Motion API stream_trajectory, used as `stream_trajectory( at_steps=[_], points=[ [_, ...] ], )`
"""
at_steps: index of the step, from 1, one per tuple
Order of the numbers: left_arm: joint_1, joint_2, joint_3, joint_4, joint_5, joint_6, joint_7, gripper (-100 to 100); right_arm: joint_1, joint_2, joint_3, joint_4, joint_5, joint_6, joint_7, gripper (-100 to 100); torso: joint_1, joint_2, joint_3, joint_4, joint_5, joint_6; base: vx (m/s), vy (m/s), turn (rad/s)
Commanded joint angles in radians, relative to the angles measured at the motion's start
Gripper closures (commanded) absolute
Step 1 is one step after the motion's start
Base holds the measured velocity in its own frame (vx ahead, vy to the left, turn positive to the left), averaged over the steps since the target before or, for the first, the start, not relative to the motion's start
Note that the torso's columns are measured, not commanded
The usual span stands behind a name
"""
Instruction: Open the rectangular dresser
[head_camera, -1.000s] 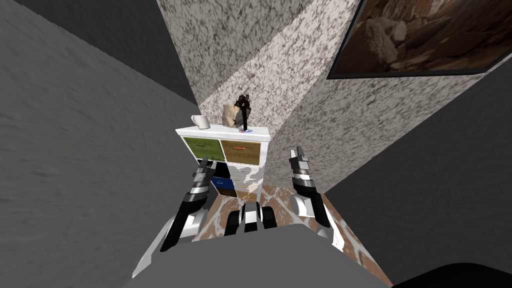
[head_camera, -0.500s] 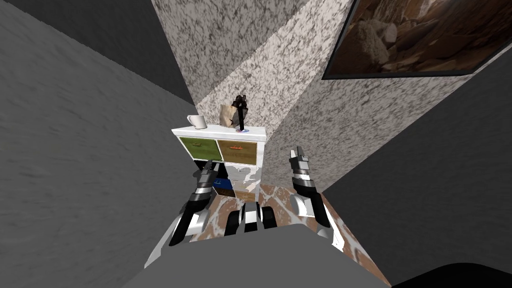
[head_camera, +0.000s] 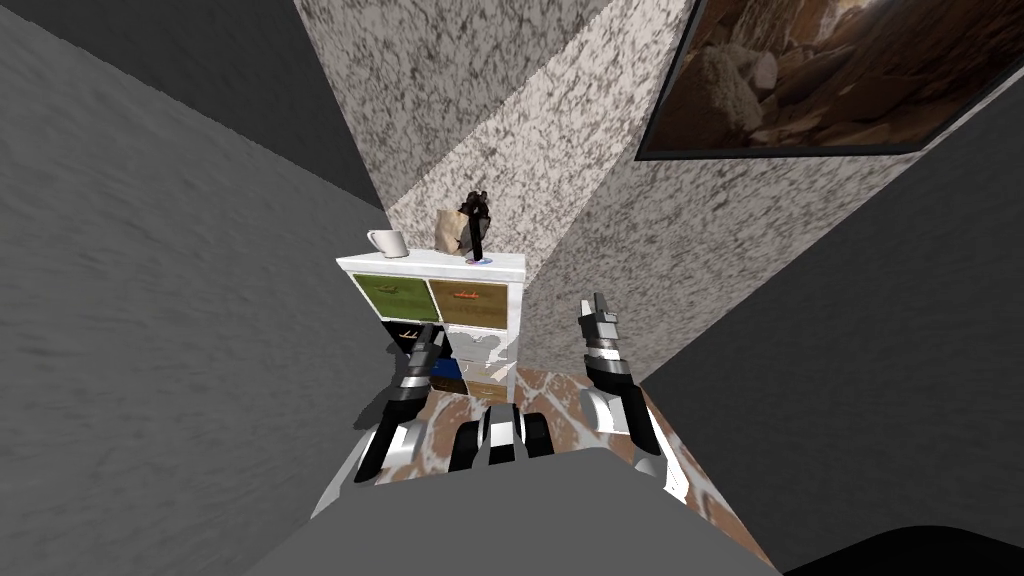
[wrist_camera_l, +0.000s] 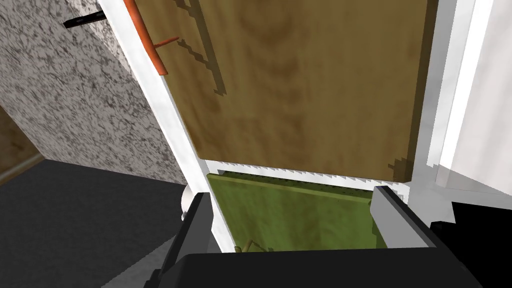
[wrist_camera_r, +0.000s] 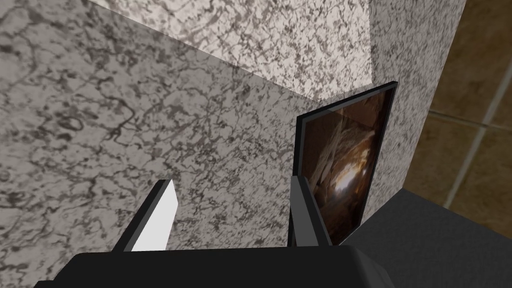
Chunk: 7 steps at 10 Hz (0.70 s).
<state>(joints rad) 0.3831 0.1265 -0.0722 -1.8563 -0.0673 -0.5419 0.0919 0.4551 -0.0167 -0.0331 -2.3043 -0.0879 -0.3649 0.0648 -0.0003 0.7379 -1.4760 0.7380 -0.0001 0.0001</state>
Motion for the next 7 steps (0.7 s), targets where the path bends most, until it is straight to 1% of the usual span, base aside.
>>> stream_trajectory(
  at_steps=[1, 7],
  points=[
    [-0.016, 0.007, -0.004, 0.066, -0.001, -0.015, -0.007, -100, 0.000, 0.000, 0.000, 0.000, 0.000, 0.000, 0.000, 0, 0.000, 0.000, 0.000, 0.000, 0.000, 0.000, -0.006, -0.043, -0.017],
    [-0.054, 0.018, -0.018, 0.221, -0.006, -0.045, -0.025, -100, 0.000, 0.000, 0.000, 0.000, 0.000, 0.000, 0.000, 0, 0.000, 0.000, 0.000, 0.000, 0.000, 0.000, -0.010, -0.047, -0.020]
  ],
)
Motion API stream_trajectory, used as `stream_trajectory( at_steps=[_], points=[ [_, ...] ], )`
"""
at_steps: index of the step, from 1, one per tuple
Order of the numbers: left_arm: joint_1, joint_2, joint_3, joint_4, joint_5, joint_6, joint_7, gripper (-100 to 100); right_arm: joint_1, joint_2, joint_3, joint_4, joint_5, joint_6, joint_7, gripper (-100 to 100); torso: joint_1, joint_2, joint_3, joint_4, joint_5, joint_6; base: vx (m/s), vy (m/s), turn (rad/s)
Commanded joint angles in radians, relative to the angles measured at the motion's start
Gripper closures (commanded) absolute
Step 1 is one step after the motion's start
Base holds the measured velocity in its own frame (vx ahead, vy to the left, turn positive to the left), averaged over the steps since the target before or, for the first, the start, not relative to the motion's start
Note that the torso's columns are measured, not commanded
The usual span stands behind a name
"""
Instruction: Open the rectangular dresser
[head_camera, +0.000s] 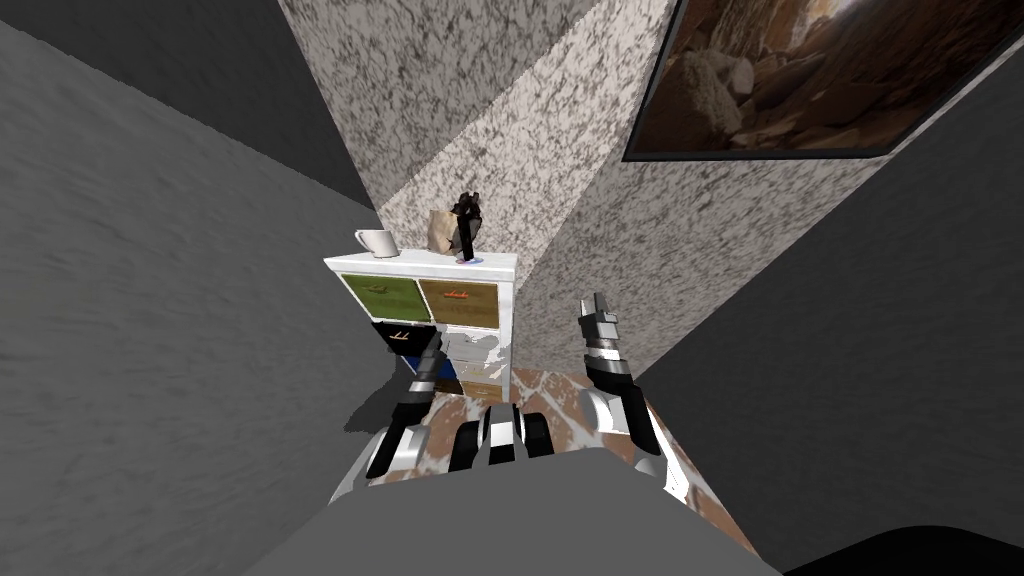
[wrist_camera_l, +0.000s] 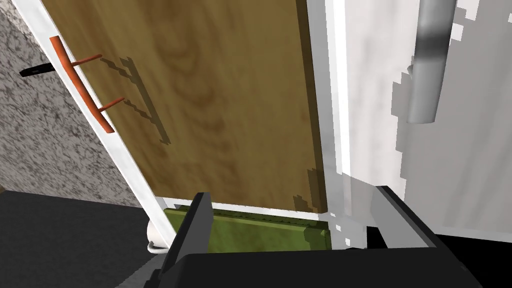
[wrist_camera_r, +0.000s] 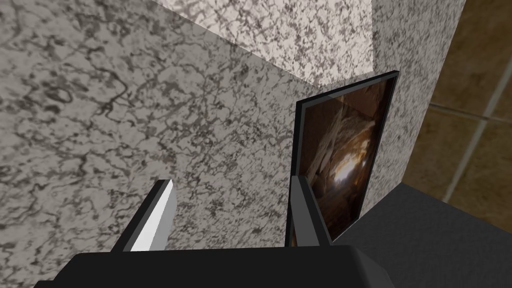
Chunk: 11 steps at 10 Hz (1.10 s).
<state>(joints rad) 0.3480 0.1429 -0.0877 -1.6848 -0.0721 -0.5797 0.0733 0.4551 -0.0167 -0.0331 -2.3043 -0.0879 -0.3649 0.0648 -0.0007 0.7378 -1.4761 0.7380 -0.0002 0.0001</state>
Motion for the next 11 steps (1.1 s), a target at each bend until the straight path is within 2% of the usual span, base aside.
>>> stream_trajectory(
  at_steps=[1, 2, 6, 11],
  points=[
    [-0.026, 0.000, -0.005, 0.081, -0.002, -0.013, -0.010, -100, 0.000, 0.000, 0.000, 0.000, 0.000, 0.000, 0.000, 0, 0.001, 0.000, 0.000, 0.000, 0.000, 0.000, -0.011, -0.048, -0.025],
    [-0.026, 0.000, -0.005, 0.081, -0.002, -0.013, -0.010, -100, 0.000, 0.000, 0.000, 0.000, 0.000, 0.000, 0.000, 0, 0.001, 0.000, 0.000, 0.000, 0.000, 0.000, -0.008, -0.032, -0.004],
    [-0.054, -0.025, -0.015, 0.195, -0.005, -0.035, -0.023, -100, 0.000, 0.000, 0.000, 0.000, 0.000, 0.000, 0.000, 0, 0.000, 0.000, 0.000, 0.000, 0.000, 0.000, -0.011, -0.042, -0.020],
    [-0.077, -0.121, -0.023, 0.289, -0.007, -0.054, -0.033, -100, 0.000, 0.000, 0.000, 0.000, 0.000, 0.000, 0.000, 0, 0.001, 0.000, 0.000, 0.000, 0.000, 0.000, -0.008, -0.040, -0.015]
  ],
)
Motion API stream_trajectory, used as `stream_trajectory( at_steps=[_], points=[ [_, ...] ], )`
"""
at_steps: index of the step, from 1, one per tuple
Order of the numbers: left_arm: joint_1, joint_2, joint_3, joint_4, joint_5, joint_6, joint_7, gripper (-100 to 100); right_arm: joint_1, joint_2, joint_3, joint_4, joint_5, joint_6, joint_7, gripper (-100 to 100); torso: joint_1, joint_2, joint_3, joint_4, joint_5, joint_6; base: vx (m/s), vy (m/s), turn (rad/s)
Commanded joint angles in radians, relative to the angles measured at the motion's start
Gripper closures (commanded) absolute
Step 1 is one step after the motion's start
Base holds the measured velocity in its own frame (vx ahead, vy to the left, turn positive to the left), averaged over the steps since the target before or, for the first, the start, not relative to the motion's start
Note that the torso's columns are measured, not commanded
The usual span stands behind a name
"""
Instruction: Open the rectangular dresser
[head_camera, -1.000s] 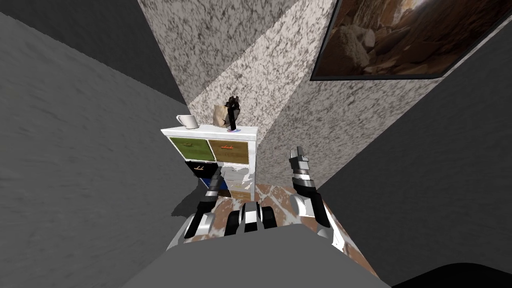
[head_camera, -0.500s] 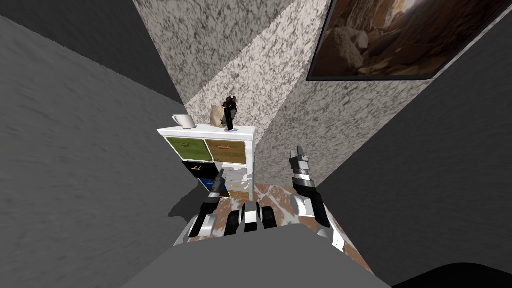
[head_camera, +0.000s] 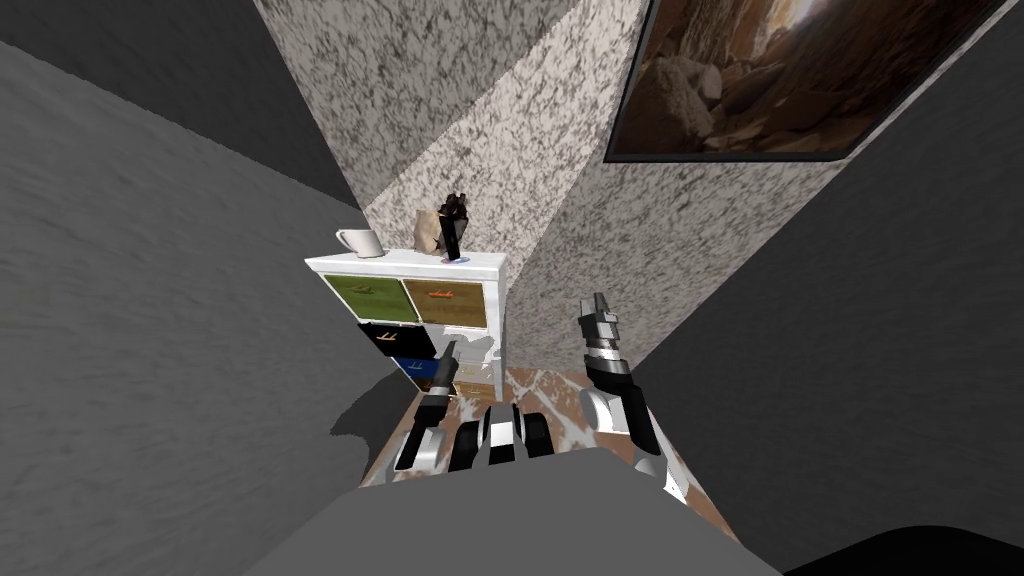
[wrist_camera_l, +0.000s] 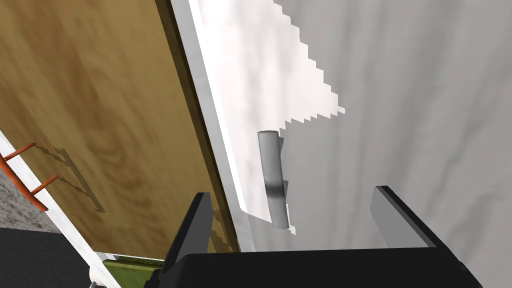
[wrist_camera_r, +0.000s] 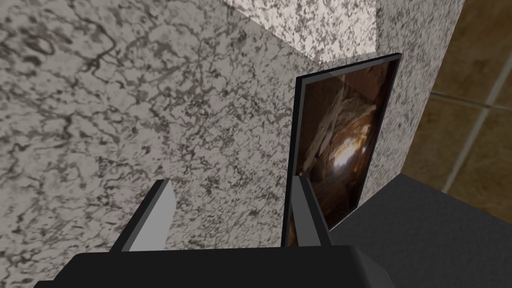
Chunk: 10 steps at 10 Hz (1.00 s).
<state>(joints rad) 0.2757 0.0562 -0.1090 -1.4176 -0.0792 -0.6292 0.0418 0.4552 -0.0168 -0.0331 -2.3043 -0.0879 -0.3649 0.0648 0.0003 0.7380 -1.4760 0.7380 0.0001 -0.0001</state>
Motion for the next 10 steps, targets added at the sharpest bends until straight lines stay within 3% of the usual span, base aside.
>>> stream_trajectory(
  at_steps=[1, 2, 10],
  points=[
    [0.002, -0.023, -0.003, 0.006, -0.002, 0.000, -0.003, -100, 0.000, 0.000, 0.000, 0.000, 0.000, 0.000, 0.000, 0, 0.000, 0.000, 0.000, 0.000, 0.000, 0.000, -0.002, -0.013, -0.002],
    [-0.012, 0.016, 0.027, 0.020, 0.017, 0.001, 0.027, -100, 0.000, 0.000, 0.000, 0.000, 0.000, 0.000, 0.000, 0, 0.001, 0.000, 0.000, 0.000, 0.000, 0.000, -0.017, -0.066, -0.149],
    [-0.067, 0.185, 0.151, 0.075, 0.094, 0.003, 0.150, -100, 0.000, 0.000, 0.000, 0.000, 0.000, 0.000, 0.000, 0, 0.000, 0.000, 0.000, 0.000, 0.000, 0.000, -0.010, -0.107, -0.100]
  ],
)
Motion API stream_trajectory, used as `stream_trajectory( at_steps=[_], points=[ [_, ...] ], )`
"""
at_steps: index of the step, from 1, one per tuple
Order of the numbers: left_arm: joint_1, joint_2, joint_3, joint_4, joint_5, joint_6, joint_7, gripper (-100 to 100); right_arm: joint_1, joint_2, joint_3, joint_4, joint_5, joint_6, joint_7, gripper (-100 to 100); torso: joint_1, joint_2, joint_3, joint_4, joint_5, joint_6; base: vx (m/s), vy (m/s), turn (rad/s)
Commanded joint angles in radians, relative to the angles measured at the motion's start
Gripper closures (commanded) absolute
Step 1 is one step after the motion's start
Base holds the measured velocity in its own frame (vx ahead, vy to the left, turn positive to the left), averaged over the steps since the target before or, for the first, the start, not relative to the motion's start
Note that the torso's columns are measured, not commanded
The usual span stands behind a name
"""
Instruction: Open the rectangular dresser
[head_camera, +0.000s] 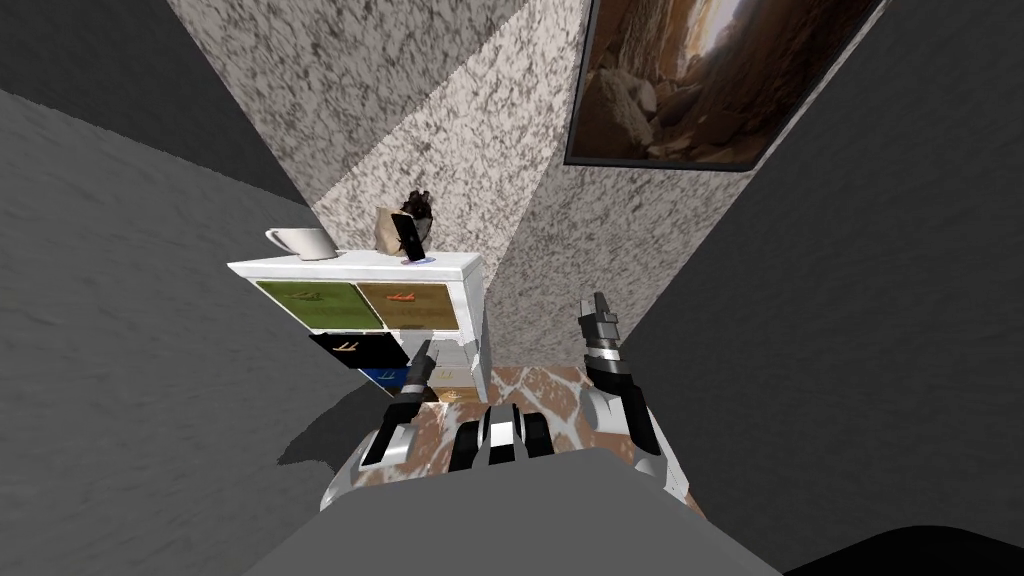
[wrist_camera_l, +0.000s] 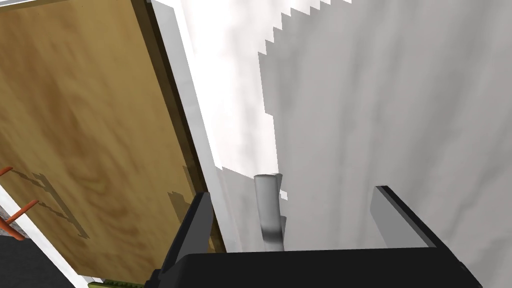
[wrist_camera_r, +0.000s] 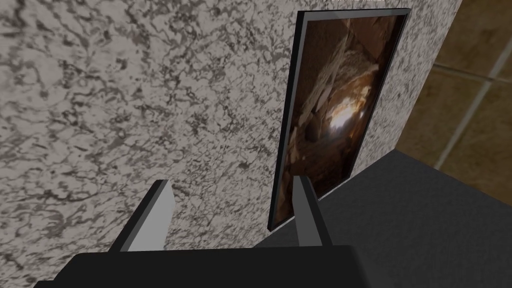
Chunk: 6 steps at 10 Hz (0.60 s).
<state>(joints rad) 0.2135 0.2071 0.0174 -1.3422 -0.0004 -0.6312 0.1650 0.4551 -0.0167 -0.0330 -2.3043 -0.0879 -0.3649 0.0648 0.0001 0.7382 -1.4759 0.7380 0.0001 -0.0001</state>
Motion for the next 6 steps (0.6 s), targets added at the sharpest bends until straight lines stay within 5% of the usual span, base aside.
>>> stream_trajectory(
  at_steps=[1, 2, 6],
  points=[
    [-0.004, 0.020, 0.014, 0.002, 0.009, 0.001, 0.015, -100, 0.000, 0.000, 0.000, 0.000, 0.000, 0.000, 0.000, 0, 0.000, 0.000, 0.000, 0.000, 0.000, 0.000, -0.002, -0.037, -0.018],
    [0.009, -0.008, -0.007, -0.014, -0.004, 0.004, -0.004, 100, 0.000, 0.000, 0.000, 0.000, 0.000, 0.000, 0.000, 0, 0.003, 0.000, 0.000, 0.000, 0.001, 0.000, 0.002, 0.053, 0.142],
    [0.037, -0.092, -0.069, -0.041, -0.042, 0.003, -0.065, 100, 0.000, 0.000, 0.000, 0.000, 0.000, 0.000, 0.000, 0, 0.008, -0.007, -0.003, -0.006, 0.004, -0.003, 0.011, 0.110, 0.101]
  ],
)
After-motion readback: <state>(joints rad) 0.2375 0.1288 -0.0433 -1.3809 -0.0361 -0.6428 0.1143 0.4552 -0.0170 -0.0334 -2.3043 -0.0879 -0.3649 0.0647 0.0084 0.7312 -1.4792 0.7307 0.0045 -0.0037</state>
